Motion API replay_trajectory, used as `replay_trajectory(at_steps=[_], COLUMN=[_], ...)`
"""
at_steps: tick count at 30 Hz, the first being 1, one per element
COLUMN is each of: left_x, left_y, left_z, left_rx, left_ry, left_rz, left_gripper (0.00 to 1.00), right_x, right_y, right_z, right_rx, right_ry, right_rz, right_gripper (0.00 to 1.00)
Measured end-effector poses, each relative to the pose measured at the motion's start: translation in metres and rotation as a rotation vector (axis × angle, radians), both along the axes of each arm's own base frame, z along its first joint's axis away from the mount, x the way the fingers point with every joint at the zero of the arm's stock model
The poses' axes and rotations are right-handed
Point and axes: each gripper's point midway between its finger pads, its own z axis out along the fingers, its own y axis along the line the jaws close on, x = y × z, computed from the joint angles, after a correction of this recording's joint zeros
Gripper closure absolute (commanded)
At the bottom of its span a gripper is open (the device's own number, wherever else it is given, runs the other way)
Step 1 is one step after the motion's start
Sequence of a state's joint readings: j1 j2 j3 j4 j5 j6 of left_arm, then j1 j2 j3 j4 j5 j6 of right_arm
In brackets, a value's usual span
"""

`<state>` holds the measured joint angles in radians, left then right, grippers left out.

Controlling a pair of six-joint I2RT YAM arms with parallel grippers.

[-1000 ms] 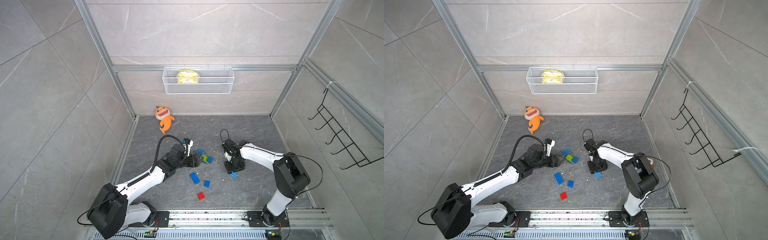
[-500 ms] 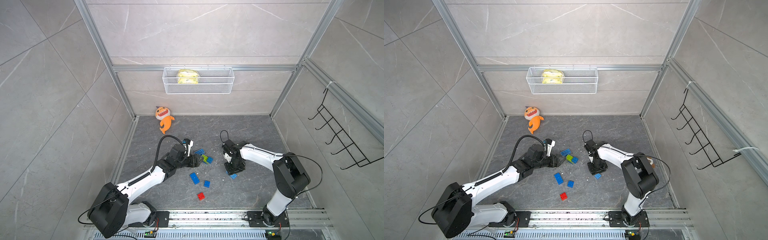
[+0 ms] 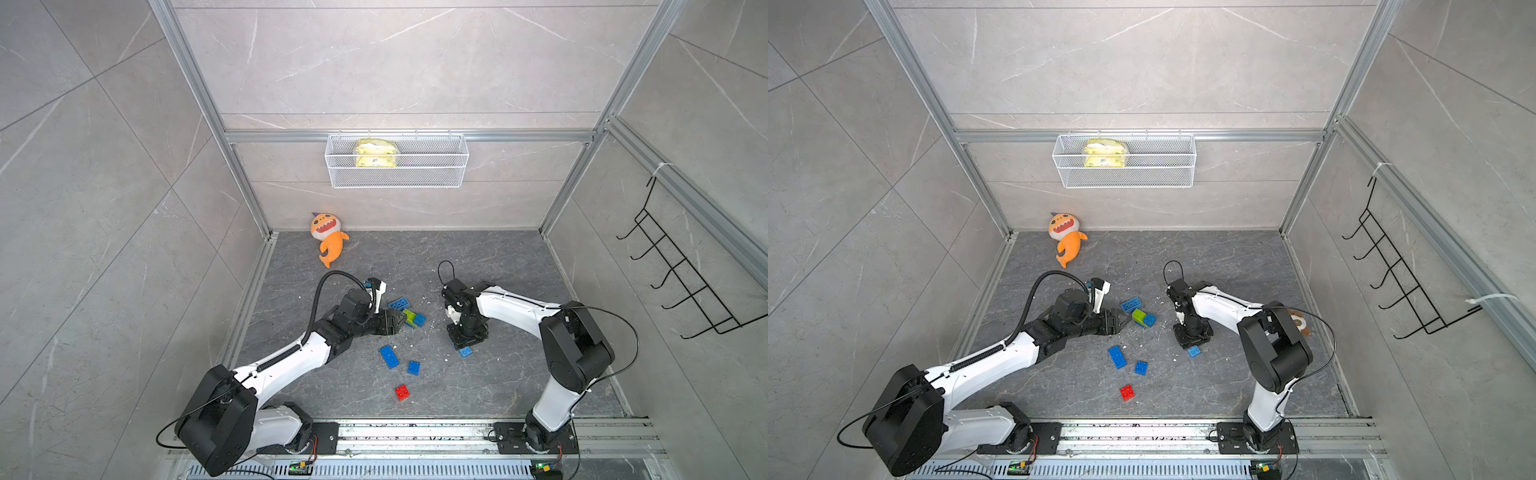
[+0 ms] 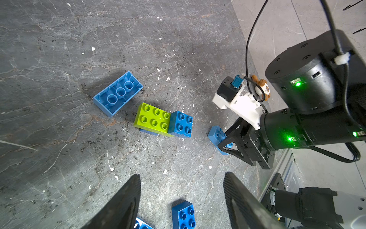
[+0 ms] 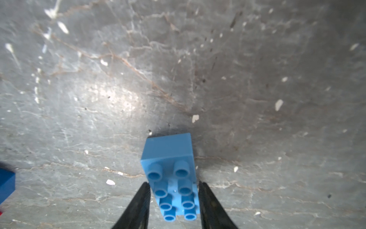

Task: Assemble a heart with lego
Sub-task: Pick up the lego brick from the center of the board, then assemble the lego brick with the lego brick.

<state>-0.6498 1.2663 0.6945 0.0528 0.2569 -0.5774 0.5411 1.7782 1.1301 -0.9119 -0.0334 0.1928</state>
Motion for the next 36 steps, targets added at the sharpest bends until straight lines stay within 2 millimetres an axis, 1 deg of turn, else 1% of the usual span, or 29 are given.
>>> replay_trajectory(at_steps=[2, 4, 8, 10, 13, 15, 16, 19, 20, 23, 25, 27, 28, 30, 33, 36], left_x=[0.0, 0.001, 0.001, 0.002, 0.003, 0.007, 0.01, 0.023, 0.027, 0.035, 0.037, 0.037, 0.038, 0.04, 0.042, 0.039], left_y=[0.0, 0.001, 0.002, 0.002, 0.005, 0.009, 0.012, 0.026, 0.029, 0.036, 0.033, 0.027, 0.025, 0.022, 0.021, 0.024], left_z=[0.0, 0.0, -0.002, -0.002, -0.007, -0.016, -0.022, -0.048, -0.056, -0.079, -0.087, -0.091, -0.091, -0.088, -0.085, -0.09], left_rx=[0.001, 0.003, 0.008, 0.009, 0.014, 0.026, 0.032, 0.039, 0.029, -0.008, -0.034, -0.06, -0.075, -0.1, -0.121, -0.122], left_ry=[-0.001, -0.001, -0.003, -0.002, 0.014, 0.041, 0.062, 0.162, 0.198, 0.291, 0.334, 0.359, 0.366, 0.37, 0.361, 0.374], left_rz=[0.002, 0.004, 0.011, 0.016, 0.037, 0.069, 0.088, 0.167, 0.193, 0.251, 0.26, 0.257, 0.255, 0.26, 0.266, 0.279], left_gripper=[0.31, 0.31, 0.31, 0.32, 0.35, 0.38, 0.4, 0.44, 0.45, 0.46, 0.48, 0.5, 0.51, 0.55, 0.56, 0.56], right_x=[-0.001, 0.0, 0.001, 0.002, 0.004, 0.009, 0.012, 0.034, 0.043, 0.063, 0.072, 0.08, 0.083, 0.088, 0.091, 0.091], right_y=[0.001, 0.001, 0.003, 0.003, 0.005, 0.008, 0.011, 0.03, 0.04, 0.07, 0.091, 0.113, 0.123, 0.141, 0.16, 0.173], right_z=[-0.001, -0.001, 0.0, 0.001, 0.003, 0.011, 0.018, 0.053, 0.069, 0.118, 0.146, 0.164, 0.166, 0.161, 0.135, 0.112], right_rx=[-0.001, -0.001, 0.001, 0.002, 0.005, 0.015, 0.025, 0.093, 0.128, 0.22, 0.266, 0.295, 0.301, 0.295, 0.263, 0.232], right_ry=[0.002, 0.002, -0.001, -0.004, -0.008, -0.022, -0.031, -0.1, -0.136, -0.235, -0.282, -0.313, -0.315, -0.297, -0.236, -0.176], right_rz=[0.003, 0.004, 0.008, 0.01, 0.011, 0.019, 0.027, 0.065, 0.083, 0.162, 0.226, 0.295, 0.326, 0.384, 0.458, 0.508], right_gripper=[0.59, 0.63, 0.67, 0.68, 0.68, 0.68, 0.68, 0.68, 0.68, 0.68, 0.67, 0.67, 0.67, 0.67, 0.67, 0.67])
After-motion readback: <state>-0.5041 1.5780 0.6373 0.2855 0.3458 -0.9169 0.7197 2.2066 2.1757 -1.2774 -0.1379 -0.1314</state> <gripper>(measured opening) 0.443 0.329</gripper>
